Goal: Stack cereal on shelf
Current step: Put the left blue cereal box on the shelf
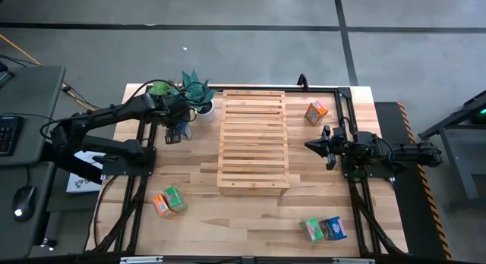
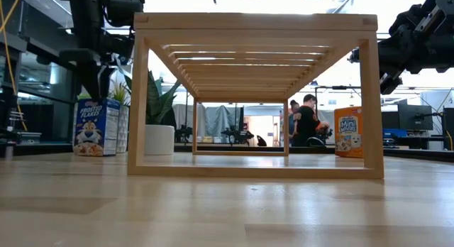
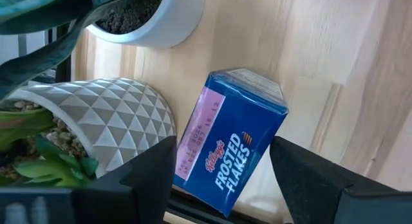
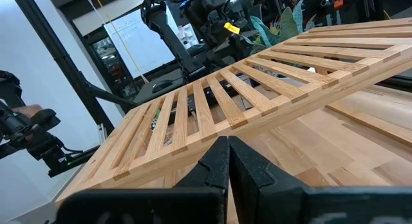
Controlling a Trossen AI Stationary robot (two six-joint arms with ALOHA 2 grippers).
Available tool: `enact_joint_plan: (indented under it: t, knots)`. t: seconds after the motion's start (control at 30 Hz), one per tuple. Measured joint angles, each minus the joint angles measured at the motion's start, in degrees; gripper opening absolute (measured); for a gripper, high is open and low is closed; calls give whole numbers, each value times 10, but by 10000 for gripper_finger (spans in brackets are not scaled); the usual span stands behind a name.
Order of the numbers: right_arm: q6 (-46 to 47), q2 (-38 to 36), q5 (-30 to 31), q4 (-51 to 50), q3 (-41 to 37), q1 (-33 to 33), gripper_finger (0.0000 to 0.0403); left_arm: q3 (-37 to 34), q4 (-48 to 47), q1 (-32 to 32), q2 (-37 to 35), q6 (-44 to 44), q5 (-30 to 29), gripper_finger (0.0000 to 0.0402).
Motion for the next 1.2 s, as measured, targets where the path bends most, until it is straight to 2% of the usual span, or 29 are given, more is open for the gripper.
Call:
enact_joint_plan:
  t: [0.27,0.5,0.8,0.93,1.03,1.2]
  knots:
    - [0,0,0,0,0,0,0,0,0,0,0,14,-5,296]
    - [0,0,0,0,0,0,0,0,1,0,0,-38,-40,296]
    - [0,0,0,0,0,0,0,0,6,0,0,-22,-40,296]
    - [0,0,0,0,0,0,0,1,5,0,0,-32,2,296]
    - [0,0,0,0,0,0,0,1,5,0,0,-8,44,296]
    - [0,0,0,0,0,0,0,1,6,0,6,31,45,296]
